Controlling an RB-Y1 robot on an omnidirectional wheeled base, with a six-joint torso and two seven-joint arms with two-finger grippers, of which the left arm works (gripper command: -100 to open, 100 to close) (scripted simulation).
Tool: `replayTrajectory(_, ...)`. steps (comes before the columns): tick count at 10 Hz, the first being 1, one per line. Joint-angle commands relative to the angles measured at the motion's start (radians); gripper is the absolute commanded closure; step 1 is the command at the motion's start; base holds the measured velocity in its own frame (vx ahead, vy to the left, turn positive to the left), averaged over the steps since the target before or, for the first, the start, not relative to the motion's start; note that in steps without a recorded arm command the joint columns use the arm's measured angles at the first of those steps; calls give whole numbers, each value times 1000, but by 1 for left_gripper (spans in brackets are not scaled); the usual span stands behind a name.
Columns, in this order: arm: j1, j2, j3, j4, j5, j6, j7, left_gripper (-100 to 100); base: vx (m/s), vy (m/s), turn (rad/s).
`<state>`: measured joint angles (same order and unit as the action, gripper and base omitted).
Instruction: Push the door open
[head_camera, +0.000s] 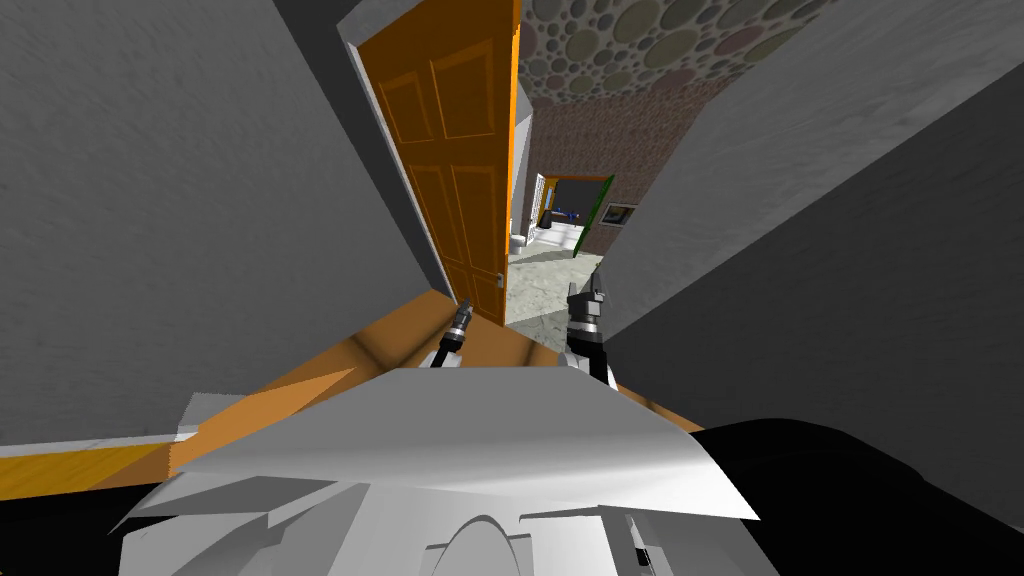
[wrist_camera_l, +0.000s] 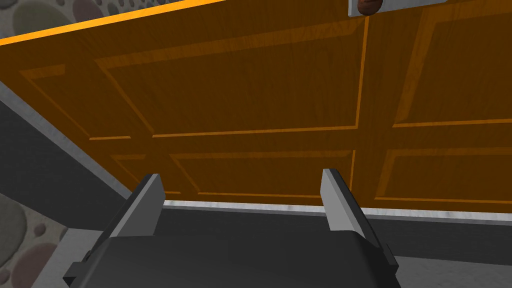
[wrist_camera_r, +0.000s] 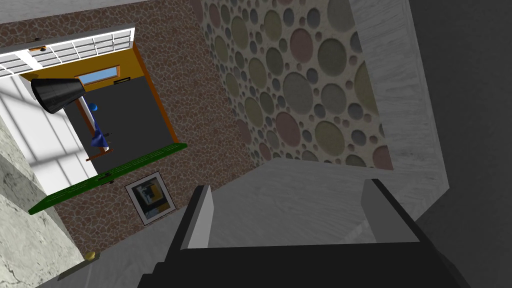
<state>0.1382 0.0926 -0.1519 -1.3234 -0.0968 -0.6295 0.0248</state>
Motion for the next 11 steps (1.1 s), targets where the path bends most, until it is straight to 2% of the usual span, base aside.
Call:
replayTrajectory(1, -16, -6, -4, 43, -4, -11, 3, -100, 108, 36, -69)
replayTrajectory(6, -56, -15, -16, 152, -15, -36, 20, -100, 89, 38, -56)
replayTrajectory(7, -72, -19, -20, 194, -19, -46, 27, -100, 116, 36, -91)
replayTrajectory(8, -72, -19, -20, 194, -19, -46, 27, -100, 102, 38, -37)
replayTrajectory(11, -93, -28, -27, 253, -24, -59, 36, -100, 81, 35, -42)
